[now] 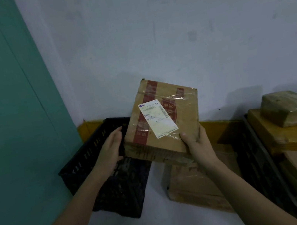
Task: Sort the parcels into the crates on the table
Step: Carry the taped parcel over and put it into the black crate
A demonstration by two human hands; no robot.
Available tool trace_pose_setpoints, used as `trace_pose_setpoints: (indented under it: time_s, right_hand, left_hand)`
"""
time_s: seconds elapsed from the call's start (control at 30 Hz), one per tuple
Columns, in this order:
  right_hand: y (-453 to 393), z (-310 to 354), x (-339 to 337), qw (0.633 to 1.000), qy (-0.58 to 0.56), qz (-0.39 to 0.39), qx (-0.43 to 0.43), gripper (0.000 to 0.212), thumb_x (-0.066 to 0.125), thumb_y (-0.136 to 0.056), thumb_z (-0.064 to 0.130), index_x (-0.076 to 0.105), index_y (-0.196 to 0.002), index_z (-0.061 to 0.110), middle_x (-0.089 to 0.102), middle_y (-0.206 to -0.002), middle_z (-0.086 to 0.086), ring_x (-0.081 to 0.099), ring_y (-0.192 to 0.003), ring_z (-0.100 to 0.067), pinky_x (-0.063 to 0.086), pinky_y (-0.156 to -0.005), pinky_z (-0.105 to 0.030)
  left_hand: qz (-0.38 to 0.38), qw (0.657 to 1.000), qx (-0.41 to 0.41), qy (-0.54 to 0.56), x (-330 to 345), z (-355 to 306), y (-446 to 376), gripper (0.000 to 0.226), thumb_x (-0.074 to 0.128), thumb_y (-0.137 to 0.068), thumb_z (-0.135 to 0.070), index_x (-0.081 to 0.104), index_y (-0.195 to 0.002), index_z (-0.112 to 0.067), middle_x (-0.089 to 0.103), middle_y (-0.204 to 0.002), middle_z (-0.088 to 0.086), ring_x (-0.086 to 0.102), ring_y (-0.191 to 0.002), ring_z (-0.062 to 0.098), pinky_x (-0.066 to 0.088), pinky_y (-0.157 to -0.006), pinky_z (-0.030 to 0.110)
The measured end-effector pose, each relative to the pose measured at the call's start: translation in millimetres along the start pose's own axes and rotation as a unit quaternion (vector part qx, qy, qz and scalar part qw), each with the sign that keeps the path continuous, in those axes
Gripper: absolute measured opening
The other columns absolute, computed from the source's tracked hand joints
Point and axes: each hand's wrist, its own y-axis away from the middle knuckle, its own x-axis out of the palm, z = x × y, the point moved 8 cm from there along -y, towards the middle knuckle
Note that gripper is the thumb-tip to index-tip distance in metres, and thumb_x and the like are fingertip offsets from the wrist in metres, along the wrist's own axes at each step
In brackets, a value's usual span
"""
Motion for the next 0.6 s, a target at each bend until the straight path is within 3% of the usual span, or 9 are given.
trace_pose_setpoints:
  time_s: [0.1, 0.2, 0.33, 0.43, 0.53, 0.6]
  right_hand:
    - [-26, 4, 31, 1.000, 0.008, -0.004, -0.004, 0.077, 0.066, -0.088, 0.050, 0.023, -0.150, 0.033, 0.047, -0.141, 0.003, 0.055, -0.124, -0.022, 0.055, -0.094, -0.048]
    - [-53, 0, 73, 1.000, 0.006, 0.006, 0.008, 0.074, 0.063, -0.091, 0.048, 0.022, -0.151, 0.032, 0.047, -0.142, 0.001, 0.055, -0.124, -0.024, 0.054, -0.095, -0.052]
    - [-90, -5, 138, 0.999, 0.020, 0.031, 0.002, 0.073, 0.061, -0.095, 0.045, 0.013, -0.150, 0.040, 0.046, -0.131, 0.012, 0.058, -0.112, -0.013, 0.062, -0.074, -0.028]
    - [-113, -25, 190, 0.998, 0.028, 0.059, 0.020, 0.076, 0.057, -0.098, 0.039, 0.001, -0.149, 0.049, 0.042, -0.122, 0.019, 0.058, -0.107, -0.011, 0.061, -0.081, -0.040]
    - [-137, -53, 233, 0.995, 0.075, 0.064, 0.033, 0.074, 0.052, -0.102, 0.030, 0.002, -0.155, 0.040, 0.035, -0.149, 0.006, 0.049, -0.122, -0.015, 0.052, -0.094, -0.037]
    - [-152, -78, 251, 0.986, 0.136, 0.070, 0.062, 0.072, 0.050, -0.103, 0.029, 0.004, -0.159, 0.031, 0.030, -0.157, 0.000, 0.047, -0.125, -0.019, 0.046, -0.089, -0.030]
  left_hand:
    - [-0.048, 0.996, 0.022, -0.071, -52, 27, -38, 0.057, 0.031, -0.094, -0.063, 0.048, -0.140, -0.033, 0.048, -0.142, -0.006, 0.045, -0.129, 0.013, 0.042, -0.103, 0.041]
    - [-0.100, 0.983, 0.035, -0.149, -107, 62, -77, 0.042, 0.037, -0.104, -0.046, 0.054, -0.135, -0.023, 0.057, -0.131, -0.002, 0.052, -0.122, 0.019, 0.041, -0.095, 0.034]
    - [-0.148, 0.957, 0.017, -0.249, -170, 116, -121, 0.035, 0.048, -0.103, -0.030, 0.058, -0.131, -0.010, 0.061, -0.130, 0.012, 0.055, -0.119, 0.028, 0.042, -0.097, 0.038]
    - [-0.149, 0.931, -0.006, -0.333, -197, 159, -138, 0.034, 0.054, -0.100, -0.024, 0.059, -0.128, -0.006, 0.062, -0.126, 0.020, 0.056, -0.118, 0.035, 0.042, -0.100, 0.043]
    - [-0.124, 0.924, -0.019, -0.360, -210, 191, -151, 0.037, 0.052, -0.100, -0.024, 0.056, -0.134, -0.008, 0.057, -0.133, 0.018, 0.054, -0.121, 0.034, 0.042, -0.101, 0.041]
    - [-0.113, 0.927, -0.030, -0.356, -215, 204, -160, 0.039, 0.045, -0.103, -0.026, 0.051, -0.139, -0.012, 0.052, -0.139, 0.015, 0.052, -0.124, 0.032, 0.042, -0.101, 0.040]
